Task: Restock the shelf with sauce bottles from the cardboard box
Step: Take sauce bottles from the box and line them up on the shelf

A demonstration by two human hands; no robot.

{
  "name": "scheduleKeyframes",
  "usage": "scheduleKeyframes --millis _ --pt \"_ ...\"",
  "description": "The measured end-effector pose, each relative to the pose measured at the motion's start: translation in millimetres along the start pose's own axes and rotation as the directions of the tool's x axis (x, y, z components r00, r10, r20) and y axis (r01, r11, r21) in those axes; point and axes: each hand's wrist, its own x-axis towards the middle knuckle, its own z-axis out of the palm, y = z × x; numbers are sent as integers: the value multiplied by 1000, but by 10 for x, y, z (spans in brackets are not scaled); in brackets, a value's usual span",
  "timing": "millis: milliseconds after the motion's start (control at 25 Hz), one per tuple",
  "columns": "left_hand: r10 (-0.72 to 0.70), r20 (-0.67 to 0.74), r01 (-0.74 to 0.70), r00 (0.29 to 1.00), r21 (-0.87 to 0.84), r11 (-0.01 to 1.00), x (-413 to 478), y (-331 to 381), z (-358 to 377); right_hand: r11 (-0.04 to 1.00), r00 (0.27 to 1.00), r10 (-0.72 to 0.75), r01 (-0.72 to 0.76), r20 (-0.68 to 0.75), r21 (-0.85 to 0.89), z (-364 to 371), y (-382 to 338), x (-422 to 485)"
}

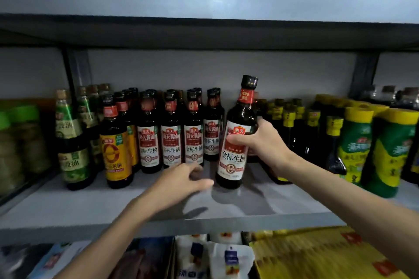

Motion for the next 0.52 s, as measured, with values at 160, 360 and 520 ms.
scheduleKeyframes --millis 160,360,520 --pt "-141 173 96 975 242 965 177 -341 -30 999 999 1 1 32 -41 149 284 436" --pt "-208 257 108 944 358 928 450 -474 18 999 996 10 -7 91 -33 339 537 904" --pt "-201 273 85 941 385 919 498 -504 38 999 987 -18 24 162 -36 365 687 1045"
